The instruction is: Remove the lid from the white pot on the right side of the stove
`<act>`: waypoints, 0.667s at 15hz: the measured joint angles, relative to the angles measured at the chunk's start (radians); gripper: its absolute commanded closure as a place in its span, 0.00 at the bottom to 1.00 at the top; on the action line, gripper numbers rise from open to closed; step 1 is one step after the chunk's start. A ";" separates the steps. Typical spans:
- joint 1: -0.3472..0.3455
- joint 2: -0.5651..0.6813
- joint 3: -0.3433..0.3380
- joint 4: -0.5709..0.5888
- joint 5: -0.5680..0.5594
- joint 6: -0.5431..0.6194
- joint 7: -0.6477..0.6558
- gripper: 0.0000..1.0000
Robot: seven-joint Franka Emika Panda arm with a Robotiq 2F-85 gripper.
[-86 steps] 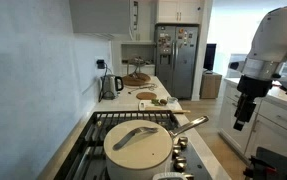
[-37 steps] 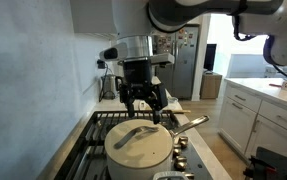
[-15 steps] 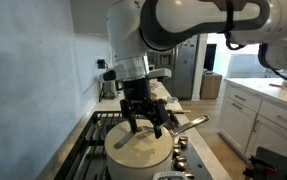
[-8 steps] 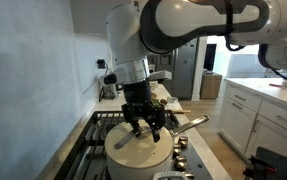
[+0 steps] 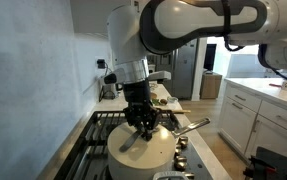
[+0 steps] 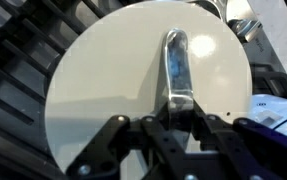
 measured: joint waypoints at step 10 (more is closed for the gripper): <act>0.005 0.011 0.000 -0.003 -0.011 0.001 0.000 1.00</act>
